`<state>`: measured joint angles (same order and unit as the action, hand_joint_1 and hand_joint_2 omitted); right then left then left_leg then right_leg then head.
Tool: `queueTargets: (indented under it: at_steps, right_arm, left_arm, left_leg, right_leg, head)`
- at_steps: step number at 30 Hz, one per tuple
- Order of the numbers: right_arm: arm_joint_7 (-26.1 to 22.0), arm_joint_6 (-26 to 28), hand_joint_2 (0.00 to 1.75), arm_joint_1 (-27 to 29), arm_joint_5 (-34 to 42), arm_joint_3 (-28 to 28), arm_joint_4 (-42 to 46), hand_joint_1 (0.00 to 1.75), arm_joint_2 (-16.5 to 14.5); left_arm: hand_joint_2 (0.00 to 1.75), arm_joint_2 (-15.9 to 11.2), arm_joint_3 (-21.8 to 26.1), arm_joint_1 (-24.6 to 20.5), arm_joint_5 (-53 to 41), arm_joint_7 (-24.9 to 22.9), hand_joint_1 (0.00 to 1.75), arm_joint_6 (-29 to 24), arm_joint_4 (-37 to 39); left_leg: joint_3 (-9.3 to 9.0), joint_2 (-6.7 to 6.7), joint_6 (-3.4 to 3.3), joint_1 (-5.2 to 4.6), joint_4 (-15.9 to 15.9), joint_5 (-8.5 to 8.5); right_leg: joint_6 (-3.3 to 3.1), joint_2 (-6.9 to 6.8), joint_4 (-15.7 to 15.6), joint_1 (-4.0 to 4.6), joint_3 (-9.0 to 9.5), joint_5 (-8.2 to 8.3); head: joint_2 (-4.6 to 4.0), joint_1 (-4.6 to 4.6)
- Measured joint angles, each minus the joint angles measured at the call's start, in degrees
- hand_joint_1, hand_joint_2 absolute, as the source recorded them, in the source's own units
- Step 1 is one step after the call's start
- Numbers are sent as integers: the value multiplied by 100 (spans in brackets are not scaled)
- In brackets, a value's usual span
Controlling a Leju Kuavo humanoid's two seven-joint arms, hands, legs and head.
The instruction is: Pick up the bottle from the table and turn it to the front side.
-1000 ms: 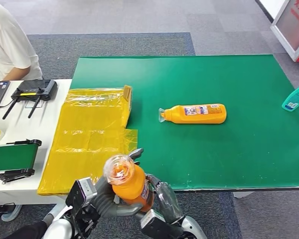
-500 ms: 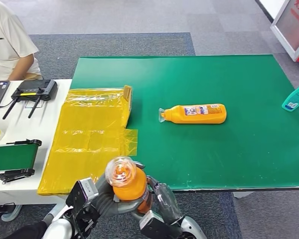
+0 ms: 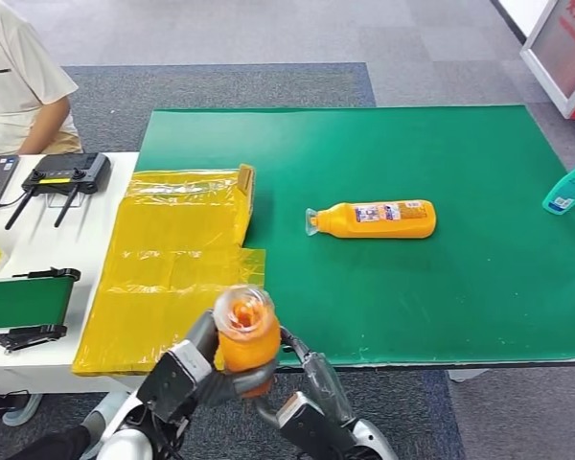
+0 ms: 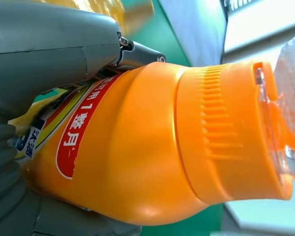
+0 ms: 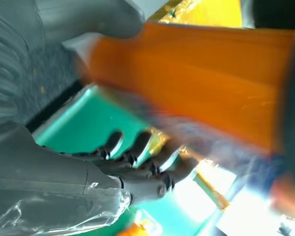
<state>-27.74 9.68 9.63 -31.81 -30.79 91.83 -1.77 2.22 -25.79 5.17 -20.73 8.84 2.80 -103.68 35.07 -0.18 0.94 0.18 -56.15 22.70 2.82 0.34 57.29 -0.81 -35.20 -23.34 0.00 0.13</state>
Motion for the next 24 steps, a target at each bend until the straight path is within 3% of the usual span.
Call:
queueTargets:
  at_steps: [4,10,12,15,19,24]
  right_arm:
    - [161,-148,175,188,80,293,90,0,-155]
    - [371,-152,175,384,-73,600,266,0,-313]
    - [435,-191,175,433,-141,688,328,0,-364]
    - [491,-272,175,460,-227,784,386,0,-435]
    - [564,-507,175,362,-233,867,409,0,-549]
    - [530,-613,175,285,-238,914,413,0,-609]
  left_arm:
    - [175,351,614,249,-799,200,175,-348,-370]
    - [175,730,1157,564,-1801,511,175,-1004,-956]
    - [175,827,1322,634,-2724,531,175,-1546,-1101]
    - [175,956,1570,652,-4942,226,175,-2525,-1273]
    - [175,968,1854,556,-6596,-323,175,-2995,-1326]
    - [175,641,2180,341,-6904,-413,175,-3096,-1162]
  left_leg:
    - [0,0,1,2,0,0]
    - [0,0,2,3,0,0]
    - [0,0,2,3,0,1]
    - [-1,0,2,3,0,0]
    - [-2,0,4,3,0,-3]
    - [-4,1,7,8,1,-6]
  right_leg:
    - [-1,-1,0,5,0,-1]
    - [-2,0,0,6,0,-2]
    - [-2,0,0,6,0,-2]
    - [-2,-1,0,6,1,-2]
    - [-4,0,0,6,1,0]
    - [-5,0,1,9,0,1]
  head:
    - [0,-1]
    - [0,-2]
    - [0,-1]
    - [0,-1]
    - [0,-2]
    - [0,-2]
